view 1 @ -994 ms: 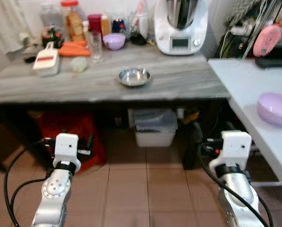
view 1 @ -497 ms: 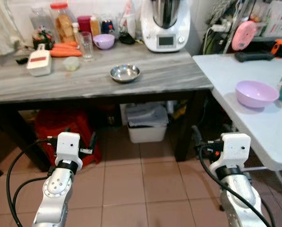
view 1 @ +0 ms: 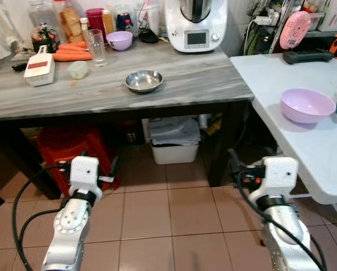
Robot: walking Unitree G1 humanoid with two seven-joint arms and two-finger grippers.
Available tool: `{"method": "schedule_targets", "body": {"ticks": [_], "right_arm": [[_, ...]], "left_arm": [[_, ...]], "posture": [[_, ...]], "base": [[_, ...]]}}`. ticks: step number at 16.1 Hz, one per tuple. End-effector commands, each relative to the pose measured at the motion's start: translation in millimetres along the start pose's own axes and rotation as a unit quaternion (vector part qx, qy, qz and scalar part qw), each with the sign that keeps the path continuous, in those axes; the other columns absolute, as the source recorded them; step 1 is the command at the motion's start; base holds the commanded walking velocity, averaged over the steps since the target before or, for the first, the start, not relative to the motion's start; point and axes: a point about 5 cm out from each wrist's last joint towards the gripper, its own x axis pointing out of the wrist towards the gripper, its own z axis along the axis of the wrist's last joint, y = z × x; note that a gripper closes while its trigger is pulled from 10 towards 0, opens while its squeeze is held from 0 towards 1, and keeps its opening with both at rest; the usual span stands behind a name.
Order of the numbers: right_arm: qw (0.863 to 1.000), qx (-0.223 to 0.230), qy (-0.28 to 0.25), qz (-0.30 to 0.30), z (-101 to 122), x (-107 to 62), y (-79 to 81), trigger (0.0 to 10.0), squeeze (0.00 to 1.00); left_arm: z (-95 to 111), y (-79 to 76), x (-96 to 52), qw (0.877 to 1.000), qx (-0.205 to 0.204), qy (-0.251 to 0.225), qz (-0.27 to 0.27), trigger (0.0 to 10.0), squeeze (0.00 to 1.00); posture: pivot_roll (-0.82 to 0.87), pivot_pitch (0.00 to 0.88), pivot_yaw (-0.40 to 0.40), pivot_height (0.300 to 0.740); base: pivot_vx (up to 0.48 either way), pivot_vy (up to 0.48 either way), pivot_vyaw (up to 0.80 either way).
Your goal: Setting the table
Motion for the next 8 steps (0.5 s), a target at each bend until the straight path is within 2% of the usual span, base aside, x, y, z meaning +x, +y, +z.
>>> {"method": "schedule_targets", "body": {"ticks": [1,8], "right_arm": [[1.000,0.008,-0.002,0.005,1.5,0.4,1.9,10.0,0.00],[1.000,0.015,-0.003,0.004,1.3,-1.0,3.3,10.0,0.00]], "left_arm": [[2.5,3.8,0.2,1.000,0.001,-0.004,0.002,10.0,0.00],[2.8,1.7,1.0,1.000,0.002,-0.004,-0.005,10.0,0.00]], "posture": [[-0.02,0.000,0.051,0.740],[-0.02,0.000,0.056,0.740]], "base": [[0.000,-0.300,0.00],[0.000,-0.313,0.00]]}}
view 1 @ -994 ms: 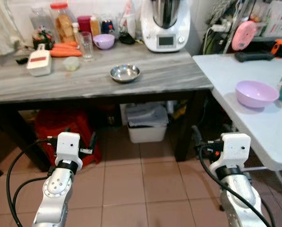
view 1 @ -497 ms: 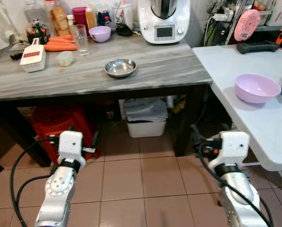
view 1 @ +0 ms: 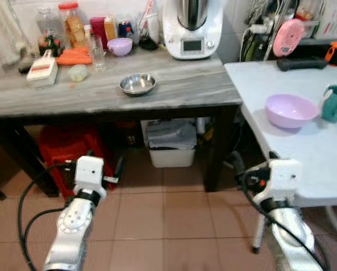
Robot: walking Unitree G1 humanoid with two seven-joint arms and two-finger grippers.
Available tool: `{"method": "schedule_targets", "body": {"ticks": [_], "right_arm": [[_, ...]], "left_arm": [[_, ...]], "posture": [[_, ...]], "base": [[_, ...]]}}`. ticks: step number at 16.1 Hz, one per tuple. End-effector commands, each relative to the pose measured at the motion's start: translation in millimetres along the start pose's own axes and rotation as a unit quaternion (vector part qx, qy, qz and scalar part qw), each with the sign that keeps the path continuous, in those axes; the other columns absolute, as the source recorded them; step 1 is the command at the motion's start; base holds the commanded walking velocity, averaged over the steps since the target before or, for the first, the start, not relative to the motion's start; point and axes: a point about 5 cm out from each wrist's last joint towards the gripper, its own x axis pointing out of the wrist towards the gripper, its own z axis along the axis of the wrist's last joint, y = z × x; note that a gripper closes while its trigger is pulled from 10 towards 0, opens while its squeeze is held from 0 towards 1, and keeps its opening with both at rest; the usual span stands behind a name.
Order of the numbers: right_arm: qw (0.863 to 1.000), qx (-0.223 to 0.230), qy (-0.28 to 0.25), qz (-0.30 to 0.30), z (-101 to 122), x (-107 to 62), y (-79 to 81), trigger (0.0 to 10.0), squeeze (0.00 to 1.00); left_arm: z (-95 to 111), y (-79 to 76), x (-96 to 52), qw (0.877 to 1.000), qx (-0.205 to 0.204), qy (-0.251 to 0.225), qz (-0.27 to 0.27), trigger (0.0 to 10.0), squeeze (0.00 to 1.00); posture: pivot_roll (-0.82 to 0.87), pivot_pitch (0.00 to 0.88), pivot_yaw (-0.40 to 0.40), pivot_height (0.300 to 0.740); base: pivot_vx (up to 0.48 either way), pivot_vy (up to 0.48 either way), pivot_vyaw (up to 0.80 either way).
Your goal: Setting the table
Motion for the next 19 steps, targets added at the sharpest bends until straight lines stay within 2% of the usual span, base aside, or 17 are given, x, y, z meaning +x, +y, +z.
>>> {"method": "schedule_targets", "body": {"ticks": [1,6,19], "right_arm": [[1.000,0.004,-0.012,0.010,5.2,1.5,4.1,10.0,0.00],[1.000,0.010,-0.011,0.001,5.5,1.0,1.3,10.0,0.00],[1.000,0.005,-0.012,0.001,4.8,1.6,1.4,10.0,0.00]], "left_arm": [[3.4,5.3,1.0,1.000,0.003,-0.005,0.005,10.0,0.00],[3.9,5.2,0.5,1.000,0.003,-0.005,0.001,10.0,0.00],[4.0,4.3,1.7,1.000,0.002,-0.004,-0.001,10.0,0.00]], "posture": [[-0.02,0.000,0.056,0.740],[-0.02,0.000,0.061,0.740],[-0.02,0.000,0.060,0.740]], "base": [[0.000,-0.334,0.00],[0.000,-0.425,-0.18],[0.000,-0.480,0.00]]}}
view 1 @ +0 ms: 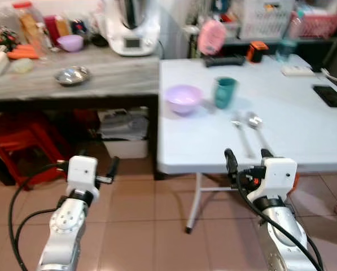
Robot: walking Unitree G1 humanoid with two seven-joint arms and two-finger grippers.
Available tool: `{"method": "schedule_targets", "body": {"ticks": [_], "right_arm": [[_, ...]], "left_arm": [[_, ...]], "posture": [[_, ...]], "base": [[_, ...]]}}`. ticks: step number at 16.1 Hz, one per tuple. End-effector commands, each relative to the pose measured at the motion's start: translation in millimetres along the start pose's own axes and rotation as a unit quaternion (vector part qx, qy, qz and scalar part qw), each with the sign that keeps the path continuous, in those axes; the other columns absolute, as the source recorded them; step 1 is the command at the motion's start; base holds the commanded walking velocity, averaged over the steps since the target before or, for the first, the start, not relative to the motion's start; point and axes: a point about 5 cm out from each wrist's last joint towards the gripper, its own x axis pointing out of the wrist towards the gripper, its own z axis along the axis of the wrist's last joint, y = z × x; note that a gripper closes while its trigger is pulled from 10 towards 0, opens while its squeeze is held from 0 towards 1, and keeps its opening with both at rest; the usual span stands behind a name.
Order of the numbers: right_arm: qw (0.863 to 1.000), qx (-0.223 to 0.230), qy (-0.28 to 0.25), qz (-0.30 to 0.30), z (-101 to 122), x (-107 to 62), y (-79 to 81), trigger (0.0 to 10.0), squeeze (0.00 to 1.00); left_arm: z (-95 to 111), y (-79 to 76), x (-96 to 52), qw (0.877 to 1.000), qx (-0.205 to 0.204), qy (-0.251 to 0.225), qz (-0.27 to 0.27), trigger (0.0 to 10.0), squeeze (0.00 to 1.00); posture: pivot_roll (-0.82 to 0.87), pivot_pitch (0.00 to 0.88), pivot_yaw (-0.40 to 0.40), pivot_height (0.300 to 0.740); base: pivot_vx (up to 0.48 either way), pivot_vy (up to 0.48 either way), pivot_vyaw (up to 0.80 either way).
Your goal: Setting the table
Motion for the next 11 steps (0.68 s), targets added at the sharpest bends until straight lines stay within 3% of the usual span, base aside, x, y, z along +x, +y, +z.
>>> {"method": "schedule_targets", "body": {"ticks": [1,2,10,11], "right_arm": [[1.000,-0.003,-0.003,-0.007,1.2,0.0,-2.2,10.0,0.00],[1.000,-0.003,-0.003,-0.007,1.1,-0.2,-2.3,10.0,0.00],[1.000,-0.016,-0.009,-0.013,2.3,0.5,-5.7,10.0,0.00],[1.000,-0.018,-0.011,-0.010,2.8,0.7,-5.5,10.0,0.00]], "left_arm": [[5.0,-3.7,2.6,1.000,0.001,-0.009,-0.009,10.0,0.00],[4.9,-3.8,2.4,1.000,0.001,-0.009,-0.010,10.0,0.00],[9.8,-7.5,3.6,0.999,-0.020,-0.025,-0.042,10.0,0.00],[10.2,-7.8,3.5,0.998,-0.022,-0.027,-0.043,10.0,0.00]], "posture": [[-0.02,0.000,0.060,0.740],[-0.02,0.000,0.061,0.740],[-0.02,0.000,0.061,0.740],[-0.02,0.000,0.058,0.740]], "base": [[0.000,-0.480,0.00],[0.000,-0.480,0.00],[0.000,0.000,0.00],[0.000,0.000,0.71]]}}
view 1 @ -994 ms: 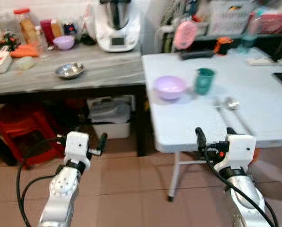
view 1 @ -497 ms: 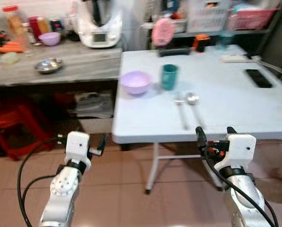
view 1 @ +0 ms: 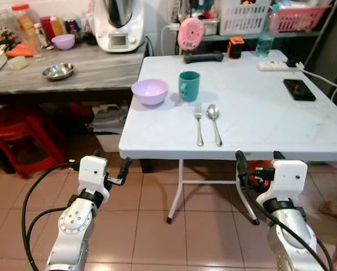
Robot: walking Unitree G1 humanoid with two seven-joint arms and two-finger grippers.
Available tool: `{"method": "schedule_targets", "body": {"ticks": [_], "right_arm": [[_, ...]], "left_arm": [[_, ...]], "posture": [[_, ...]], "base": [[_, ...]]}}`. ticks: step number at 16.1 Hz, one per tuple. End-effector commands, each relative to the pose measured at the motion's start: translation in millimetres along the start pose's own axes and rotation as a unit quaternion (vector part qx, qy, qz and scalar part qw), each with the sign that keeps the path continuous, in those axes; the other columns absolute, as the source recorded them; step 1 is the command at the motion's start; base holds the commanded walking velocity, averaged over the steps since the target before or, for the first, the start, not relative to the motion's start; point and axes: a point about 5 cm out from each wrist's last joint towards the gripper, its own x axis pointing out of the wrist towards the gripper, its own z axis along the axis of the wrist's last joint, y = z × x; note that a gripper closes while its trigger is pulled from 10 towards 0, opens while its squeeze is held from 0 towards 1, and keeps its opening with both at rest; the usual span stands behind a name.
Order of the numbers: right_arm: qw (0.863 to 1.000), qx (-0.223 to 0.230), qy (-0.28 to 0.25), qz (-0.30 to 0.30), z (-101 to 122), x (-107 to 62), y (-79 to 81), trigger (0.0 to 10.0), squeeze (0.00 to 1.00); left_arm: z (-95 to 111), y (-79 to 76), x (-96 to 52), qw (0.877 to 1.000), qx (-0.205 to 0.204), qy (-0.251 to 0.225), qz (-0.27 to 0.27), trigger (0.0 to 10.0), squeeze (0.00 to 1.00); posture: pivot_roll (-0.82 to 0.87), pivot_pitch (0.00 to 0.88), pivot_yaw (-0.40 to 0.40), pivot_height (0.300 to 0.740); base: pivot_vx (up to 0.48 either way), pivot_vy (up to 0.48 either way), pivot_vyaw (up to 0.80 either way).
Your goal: Setting the table
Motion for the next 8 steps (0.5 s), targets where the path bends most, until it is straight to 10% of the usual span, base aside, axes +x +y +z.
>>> {"method": "schedule_targets", "body": {"ticks": [1,8], "right_arm": [[1.000,0.001,-0.010,0.011,4.1,2.3,5.0,10.0,0.00],[1.000,0.003,-0.011,0.009,4.6,1.7,4.1,10.0,0.00]], "left_arm": [[3.3,7.1,-0.6,1.000,0.001,-0.006,0.008,10.0,0.00],[3.2,2.3,-2.7,1.000,-0.009,-0.009,-0.005,10.0,0.00]], "posture": [[-0.02,0.000,0.058,0.740],[-0.02,0.000,0.053,0.740]], "base": [[0.000,0.000,0.71],[0.192,0.000,0.07]]}}
